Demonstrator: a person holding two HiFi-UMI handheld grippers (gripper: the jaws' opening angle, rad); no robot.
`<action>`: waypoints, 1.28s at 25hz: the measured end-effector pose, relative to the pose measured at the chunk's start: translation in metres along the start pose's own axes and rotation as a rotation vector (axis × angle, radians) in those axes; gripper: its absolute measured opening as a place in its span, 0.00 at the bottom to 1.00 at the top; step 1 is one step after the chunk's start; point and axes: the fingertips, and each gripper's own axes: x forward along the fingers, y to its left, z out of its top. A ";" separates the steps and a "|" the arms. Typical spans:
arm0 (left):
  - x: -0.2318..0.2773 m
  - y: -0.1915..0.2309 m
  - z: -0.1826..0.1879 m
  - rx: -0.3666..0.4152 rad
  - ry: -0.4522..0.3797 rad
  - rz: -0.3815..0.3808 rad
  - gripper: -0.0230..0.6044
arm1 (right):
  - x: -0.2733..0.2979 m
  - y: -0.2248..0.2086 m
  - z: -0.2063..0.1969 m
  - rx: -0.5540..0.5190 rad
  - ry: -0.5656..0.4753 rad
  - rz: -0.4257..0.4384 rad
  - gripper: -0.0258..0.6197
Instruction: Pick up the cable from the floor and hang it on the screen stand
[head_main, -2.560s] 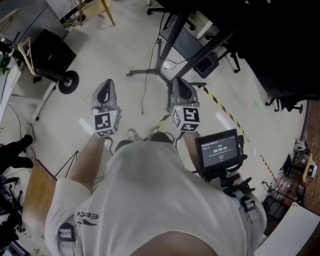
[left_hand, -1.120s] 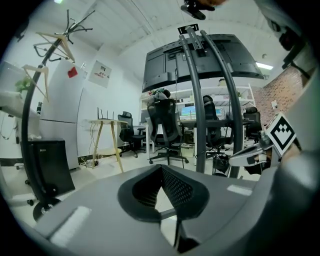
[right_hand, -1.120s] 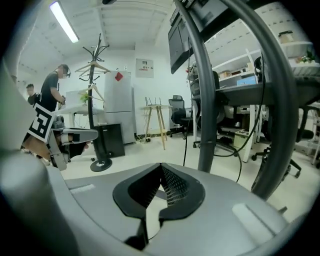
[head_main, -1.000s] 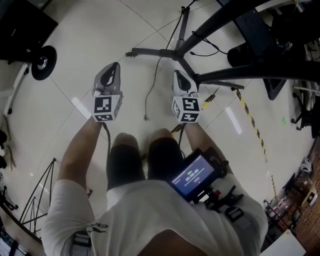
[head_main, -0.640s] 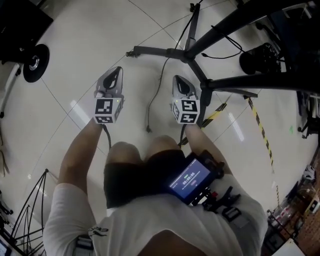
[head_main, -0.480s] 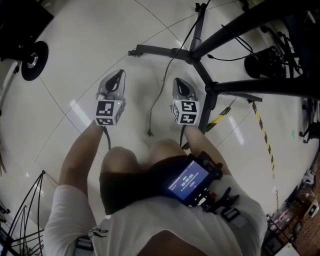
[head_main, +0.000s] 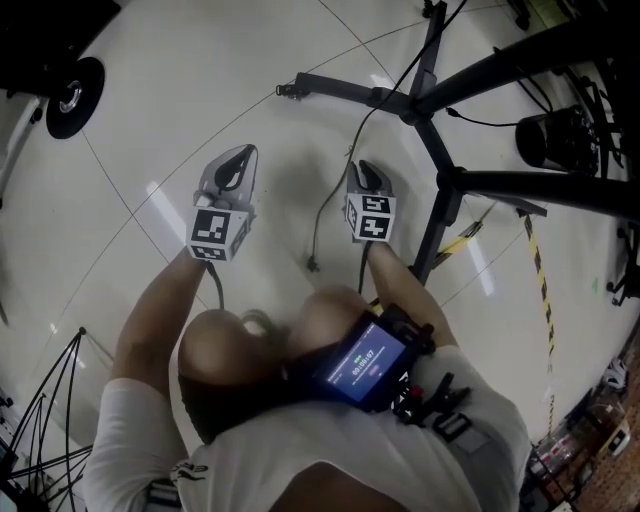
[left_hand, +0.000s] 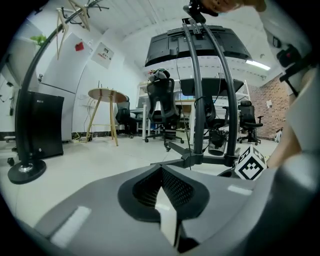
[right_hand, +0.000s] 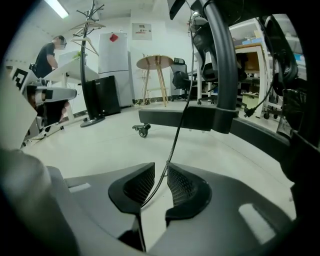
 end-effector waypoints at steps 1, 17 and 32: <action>-0.004 0.002 -0.002 -0.004 0.005 0.003 0.04 | 0.004 0.000 -0.003 0.001 0.011 -0.007 0.19; -0.046 0.018 -0.020 0.031 0.035 0.048 0.04 | 0.047 -0.008 -0.022 0.003 0.090 -0.093 0.13; -0.004 -0.011 0.038 0.097 -0.067 -0.019 0.04 | -0.047 -0.005 0.060 -0.138 -0.097 -0.095 0.09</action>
